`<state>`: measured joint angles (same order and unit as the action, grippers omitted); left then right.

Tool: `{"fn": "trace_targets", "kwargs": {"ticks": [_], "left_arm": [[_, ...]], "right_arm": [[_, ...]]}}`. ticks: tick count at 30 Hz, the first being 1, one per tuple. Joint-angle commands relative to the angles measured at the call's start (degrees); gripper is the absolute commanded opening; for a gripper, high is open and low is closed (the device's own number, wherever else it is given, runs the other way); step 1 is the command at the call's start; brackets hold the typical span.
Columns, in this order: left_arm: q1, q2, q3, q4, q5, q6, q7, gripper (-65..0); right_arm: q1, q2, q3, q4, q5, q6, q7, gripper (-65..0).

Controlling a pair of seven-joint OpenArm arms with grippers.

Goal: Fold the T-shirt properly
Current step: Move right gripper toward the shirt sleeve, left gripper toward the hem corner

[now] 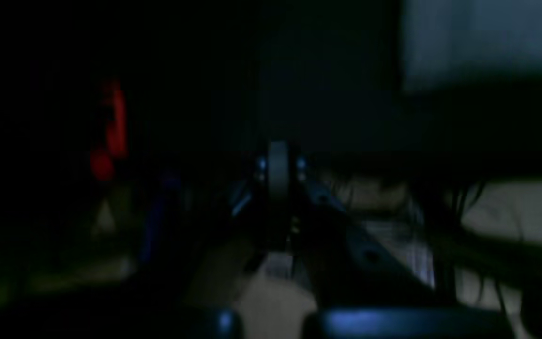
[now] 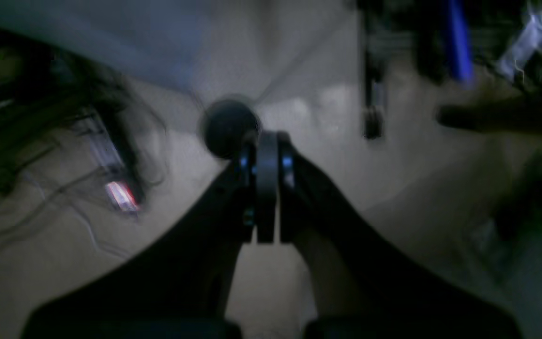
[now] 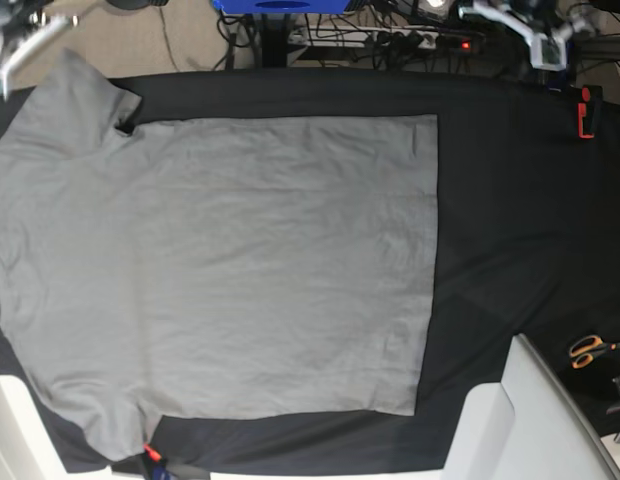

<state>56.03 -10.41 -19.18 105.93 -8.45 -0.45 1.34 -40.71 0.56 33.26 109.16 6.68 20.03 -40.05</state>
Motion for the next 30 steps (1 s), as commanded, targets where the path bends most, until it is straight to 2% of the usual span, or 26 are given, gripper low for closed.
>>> {"fn": "trace_targets", "kwargs": {"ticks": [1, 3, 5, 8, 11, 13, 16, 21, 26, 30], "left_arm": [[0.7, -0.4, -1.6, 1.8, -0.2, 0.7, -0.8, -65.0], [-1.1, -0.4, -2.9, 3.3, -0.2, -0.9, -0.7, -65.0], [-2.6, -0.2, -4.7, 3.4, -1.0, -4.9, -0.6, -65.0], [-4.5, -0.3, -6.5, 3.3, -8.0, -9.5, 4.0, -53.8], [-7.8, -1.1, -10.8, 2.6, -18.1, -16.6, 13.1, -55.8], [-9.4, -1.0, -14.0, 1.8, -21.7, -19.6, 16.4, -58.6], [-11.4, -0.4, -16.9, 1.3, -22.1, -22.7, 18.1, -64.7], [-13.1, -0.1, -18.8, 1.2, -22.1, -23.1, 18.5, -65.0], [-13.2, -0.1, -19.5, 1.2, -22.1, -23.2, 18.5, -65.0], [-13.2, -0.1, -19.9, 1.2, -22.1, -23.2, 18.5, -65.0]], "right_arm": [[1.5, 0.2, 3.4, 0.9, 2.2, 3.1, 0.7, -64.2], [5.2, -0.5, 8.5, 0.8, 7.6, 11.0, -1.7, -63.9], [9.4, -0.9, 13.8, 0.8, 12.4, 19.5, -6.1, -59.7], [15.0, -0.8, 19.3, 0.2, 15.0, 20.0, -12.8, -44.3], [20.5, -0.8, 23.6, -2.7, 15.3, 20.0, -17.1, -25.5], [22.9, -0.5, 24.5, -6.7, 15.3, 20.0, -17.9, -19.2], [26.0, 1.5, 24.8, -14.5, 15.4, 20.0, -17.7, -18.5], [29.5, 4.4, 24.9, -24.6, 15.6, 20.0, -17.6, -18.5], [29.7, 7.8, 24.9, -30.4, 22.0, 20.0, -17.6, -18.5], [29.4, 9.3, 24.9, -34.3, 22.9, 20.0, -16.2, -18.5]]}}
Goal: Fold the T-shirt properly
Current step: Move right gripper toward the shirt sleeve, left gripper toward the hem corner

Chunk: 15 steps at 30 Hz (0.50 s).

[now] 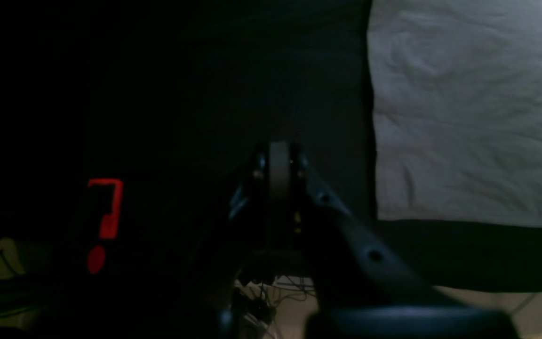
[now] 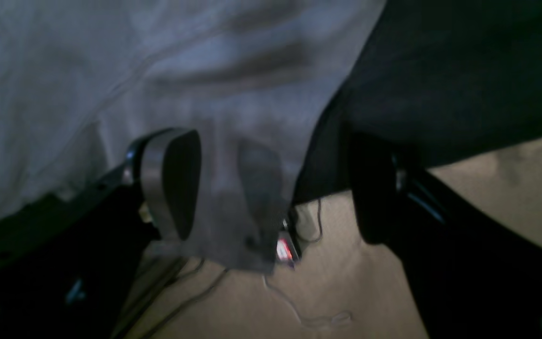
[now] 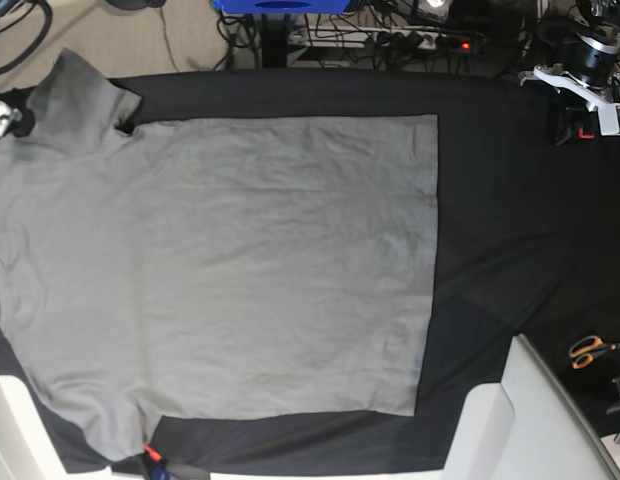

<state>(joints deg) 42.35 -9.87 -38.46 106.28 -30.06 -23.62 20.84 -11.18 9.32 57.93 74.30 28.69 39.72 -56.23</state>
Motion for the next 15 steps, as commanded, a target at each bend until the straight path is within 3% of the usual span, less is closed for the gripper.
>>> {"fn": "trace_targets", "kwargs": {"ticks": [1, 7, 11, 15], "left_arm": [[0.5, -0.5, -0.6, 0.8, -0.5, 0.0, -1.0, -65.0], [0.5, -0.5, -0.3, 0.8, -0.5, 0.0, -0.8, -65.0], [-1.1, -0.5, -0.6, 0.8, -0.5, 0.0, 5.8, -65.0], [-2.4, -0.4, -0.6, -0.4, -0.5, 0.0, 8.6, -65.0]], "right_arm": [[-0.1, 0.6, 0.2, -0.3, 0.8, 0.3, 1.2, -18.5], [-1.5, 0.4, -0.1, -4.3, 0.8, 0.3, 2.6, -18.9], [-2.8, -0.5, -0.4, -4.5, 0.9, 0.3, 2.6, -28.4], [-3.0, -1.0, -0.4, -4.5, 0.9, 0.3, 2.5, -29.7]]}}
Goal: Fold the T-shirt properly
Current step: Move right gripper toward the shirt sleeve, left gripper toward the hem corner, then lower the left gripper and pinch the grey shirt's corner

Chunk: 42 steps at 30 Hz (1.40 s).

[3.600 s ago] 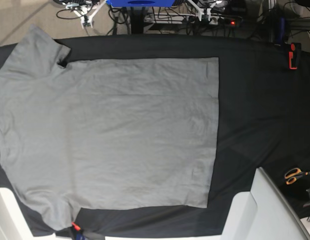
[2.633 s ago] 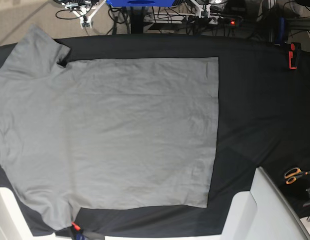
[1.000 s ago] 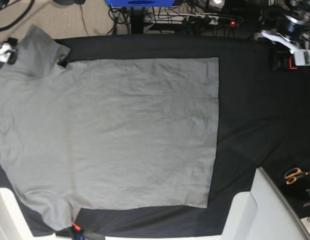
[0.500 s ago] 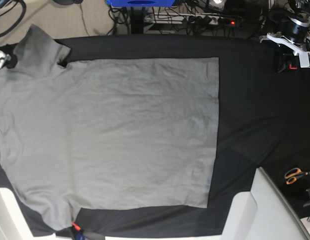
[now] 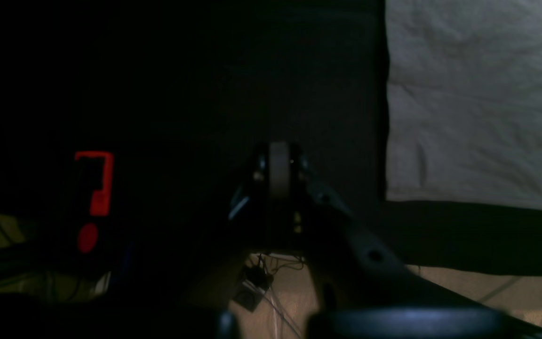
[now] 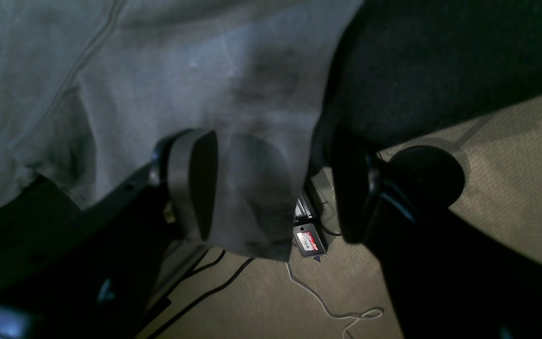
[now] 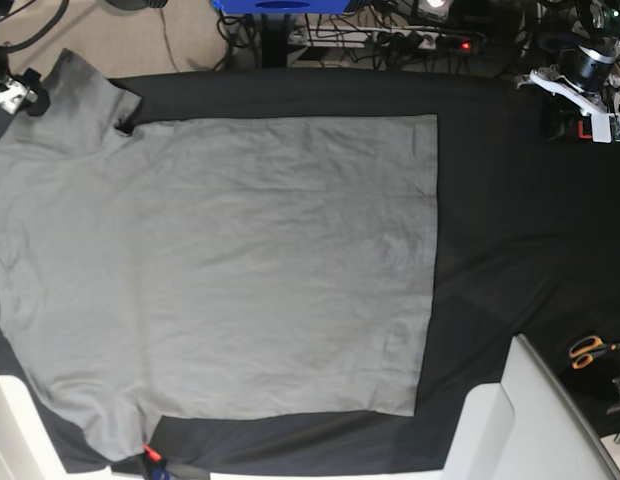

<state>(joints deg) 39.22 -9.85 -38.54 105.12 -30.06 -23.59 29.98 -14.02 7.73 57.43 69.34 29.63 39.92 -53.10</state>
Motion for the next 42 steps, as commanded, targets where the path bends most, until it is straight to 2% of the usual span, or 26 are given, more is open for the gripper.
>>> {"fn": "trace_targets", "kwargs": {"ticks": [1, 7, 11, 13, 20, 21, 22, 24, 25, 26, 27, 29, 36, 37, 42], "left_arm": [[0.6, -0.4, -0.3, 0.8, -0.5, 0.0, -0.4, -65.0], [0.5, -0.3, 0.0, 0.8, -0.7, 0.0, -0.4, -64.3], [0.5, -0.2, 0.0, 0.8, -0.7, 0.0, -0.4, -52.0], [0.5, 0.4, 0.0, 0.8, -0.7, 0.0, -0.5, -48.5], [-0.4, 1.9, 0.0, -0.2, -0.8, -0.1, -0.5, -48.2], [-0.8, 2.1, 0.0, -0.6, -0.8, -0.1, -0.4, -48.2], [-1.2, 2.1, 0.0, -1.6, -0.8, -0.1, -0.4, -48.2], [-1.9, 2.4, 0.1, -3.6, -0.8, -0.1, -0.4, -48.2], [-2.6, 2.8, 0.1, -4.5, -0.8, -0.1, -0.4, -48.2], [-3.1, 2.9, 0.1, -5.5, -0.8, -0.1, -0.4, -48.2], [-3.6, 2.9, 0.1, -6.5, -0.8, -0.1, -0.4, -48.2], [-4.5, 3.3, 0.1, -8.4, -1.0, -0.2, -0.6, -48.2], [-8.4, 4.1, 5.1, -14.2, -1.0, -0.2, -0.7, -46.9], [-9.0, 4.1, 6.1, -15.0, -1.0, -0.2, -0.7, -45.6], [-10.6, 4.6, 9.4, -18.0, -1.0, -0.2, -0.8, -30.3]], "right_arm": [[-0.2, 0.6, -0.2, 0.5, 0.0, 0.1, -1.2, -29.7], [-0.5, 0.4, -2.8, 0.6, 0.0, 0.1, -2.0, -29.7], [-0.5, 0.4, -4.7, 0.6, 0.0, 0.1, -2.2, -29.7], [-0.5, 0.4, -5.1, 0.6, 0.0, 0.1, -2.3, -29.9], [-0.4, 0.4, -5.2, 0.6, 0.0, 0.1, -2.3, -31.1], [-0.3, 0.4, -5.2, 0.6, 0.0, 0.1, -2.3, -34.5], [-0.3, 0.4, -5.2, 0.5, 0.0, 0.1, -2.3, -41.3], [-0.3, 0.4, -5.2, 0.2, 0.0, 0.1, -2.3, -58.4], [-0.2, 0.6, -5.2, 0.1, 0.0, 0.1, -2.3, -65.0], [-0.2, 0.6, -5.2, 0.1, 0.0, 0.1, -2.3, -65.0], [-0.2, 0.6, -5.2, 0.1, 0.0, 0.1, -2.3, -62.3], [-0.2, 0.6, -5.2, 0.1, 0.0, 0.1, -2.3, -64.7], [-0.2, 0.8, -5.3, 0.2, -0.1, 0.1, -2.2, -64.4], [-0.2, 0.8, -5.3, 0.2, -0.1, 0.1, -2.2, -64.4], [-0.2, 0.8, -5.3, 0.4, -0.2, 0.1, -2.2, -64.4]]}}
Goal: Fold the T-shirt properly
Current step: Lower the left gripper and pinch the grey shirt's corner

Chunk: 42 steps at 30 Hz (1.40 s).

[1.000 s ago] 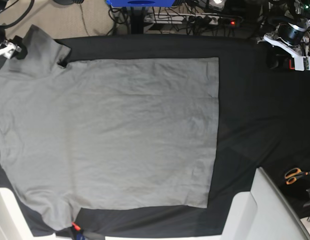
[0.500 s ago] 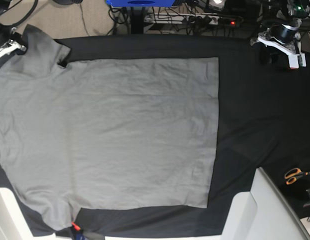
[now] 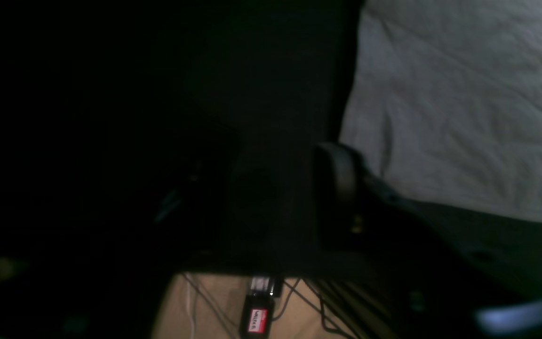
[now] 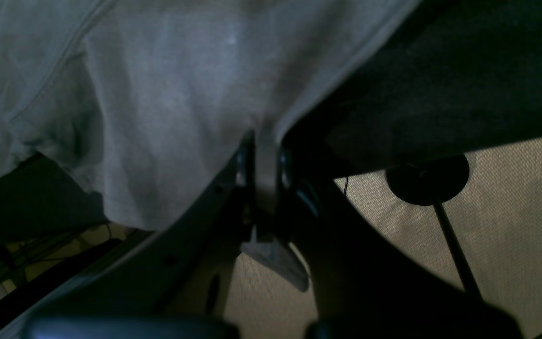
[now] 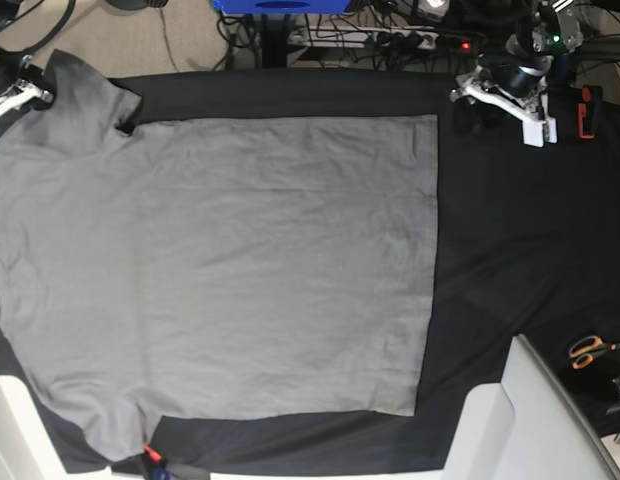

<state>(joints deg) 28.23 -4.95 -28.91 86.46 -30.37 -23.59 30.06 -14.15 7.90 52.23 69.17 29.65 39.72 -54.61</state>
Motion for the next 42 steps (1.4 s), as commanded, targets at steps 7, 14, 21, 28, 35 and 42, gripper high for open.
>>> {"fn": "trace_targets", "kwargs": {"ticks": [7, 14, 21, 28, 35, 42], "left_arm": [[-2.4, 0.8, 0.7, -3.9, -0.7, -0.2, -1.0, -29.1], [-3.3, 1.3, 6.5, -5.0, -0.7, -0.2, -1.0, -29.1], [-3.1, 3.3, 8.6, -7.1, -0.7, -0.2, -1.0, -29.1], [-4.3, 4.8, 9.2, -10.0, -0.7, -0.2, -1.0, -29.8], [-4.5, 4.8, 8.5, -10.0, -0.7, -0.2, -1.0, -60.4], [-4.6, 5.0, 9.0, -9.6, -0.7, -0.2, -1.0, -65.0]], "right_arm": [[0.0, 0.8, -0.1, 0.6, -0.3, 0.3, -0.5, -64.4], [0.0, 0.8, -0.2, 0.6, -0.3, 0.3, -0.4, -64.4], [0.0, 0.8, -0.2, 0.6, -0.3, 0.3, -0.4, -64.4], [0.0, 0.8, -0.2, 0.6, -0.3, 0.3, -0.4, -64.4], [-0.1, 0.8, -0.2, 0.6, -0.3, 0.3, -0.4, -64.4], [-0.2, 0.8, -3.9, 0.8, -0.3, 0.3, -0.3, -64.4]]}}
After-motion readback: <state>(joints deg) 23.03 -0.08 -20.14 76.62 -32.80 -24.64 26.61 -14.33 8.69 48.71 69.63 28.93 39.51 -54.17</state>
